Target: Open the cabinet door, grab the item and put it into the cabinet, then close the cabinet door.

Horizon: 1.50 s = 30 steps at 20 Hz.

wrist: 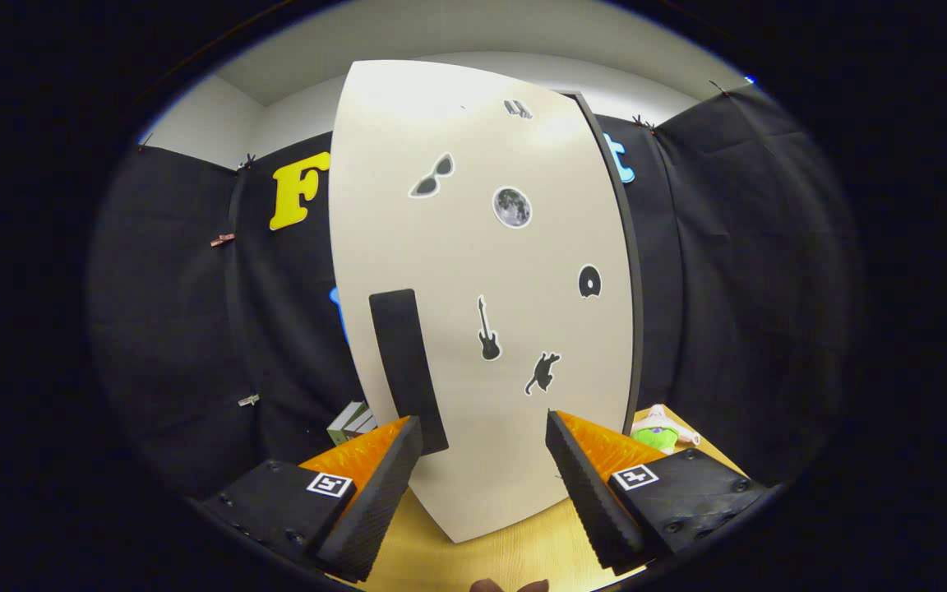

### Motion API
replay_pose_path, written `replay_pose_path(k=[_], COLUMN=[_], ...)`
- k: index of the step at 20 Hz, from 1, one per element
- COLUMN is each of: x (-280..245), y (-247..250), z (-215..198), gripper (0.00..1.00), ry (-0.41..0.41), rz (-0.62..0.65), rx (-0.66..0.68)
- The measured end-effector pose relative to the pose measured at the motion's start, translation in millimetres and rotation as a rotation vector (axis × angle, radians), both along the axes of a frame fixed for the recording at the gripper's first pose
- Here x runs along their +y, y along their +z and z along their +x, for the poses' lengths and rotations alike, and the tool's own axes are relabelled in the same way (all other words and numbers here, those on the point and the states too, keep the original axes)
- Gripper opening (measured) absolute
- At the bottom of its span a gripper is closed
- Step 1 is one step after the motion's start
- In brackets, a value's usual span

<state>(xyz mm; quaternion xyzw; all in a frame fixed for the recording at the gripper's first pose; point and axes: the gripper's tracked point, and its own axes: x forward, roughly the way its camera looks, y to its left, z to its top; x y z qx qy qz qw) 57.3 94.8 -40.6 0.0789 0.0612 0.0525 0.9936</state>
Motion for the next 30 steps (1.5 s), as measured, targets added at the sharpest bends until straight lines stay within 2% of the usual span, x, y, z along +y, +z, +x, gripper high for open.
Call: replay_pose_path(k=[4,7,10,21,25,30], x=[-18,-34,-52,-113,-134,-142], y=[18,31,28,19,16,6], z=[7,10,8,30,28,19], gripper=[0.98,0.98,0.98,0.98,0.98,0.98], ry=[-0.040,-0.058,-0.078,-0.024,-0.032,0.006], rz=[-0.016,-0.093,-0.111,-0.095,-0.076,-0.116], rx=[-0.016,-0.045,-0.064,-0.054,-0.058,-0.053])
